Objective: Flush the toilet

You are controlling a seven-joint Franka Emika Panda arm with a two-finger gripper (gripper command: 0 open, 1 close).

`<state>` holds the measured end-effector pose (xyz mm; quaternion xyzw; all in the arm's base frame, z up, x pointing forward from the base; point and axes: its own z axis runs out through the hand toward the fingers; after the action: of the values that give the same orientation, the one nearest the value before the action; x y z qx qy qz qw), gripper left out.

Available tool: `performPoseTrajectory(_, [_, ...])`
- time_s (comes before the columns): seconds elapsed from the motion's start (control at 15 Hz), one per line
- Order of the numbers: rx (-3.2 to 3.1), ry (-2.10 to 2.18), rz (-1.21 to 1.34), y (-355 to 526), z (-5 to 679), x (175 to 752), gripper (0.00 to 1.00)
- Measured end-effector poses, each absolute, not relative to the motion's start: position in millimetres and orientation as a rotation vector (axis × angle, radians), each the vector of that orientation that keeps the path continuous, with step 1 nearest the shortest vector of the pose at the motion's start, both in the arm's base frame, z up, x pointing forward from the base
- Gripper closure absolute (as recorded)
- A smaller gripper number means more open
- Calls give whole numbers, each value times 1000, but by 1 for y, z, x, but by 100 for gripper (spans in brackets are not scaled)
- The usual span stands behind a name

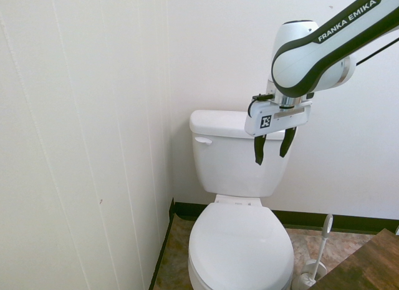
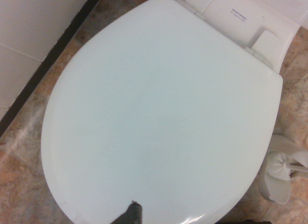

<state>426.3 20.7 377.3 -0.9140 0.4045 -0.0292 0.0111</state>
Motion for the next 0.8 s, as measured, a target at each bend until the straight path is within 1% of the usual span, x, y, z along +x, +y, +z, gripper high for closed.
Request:
performPoseTrajectory(0.33, [-2835,1276,-120,31,376,439,0])
performPoseTrajectory(0.8, [-2690,1443,-241,65,359,527,0])
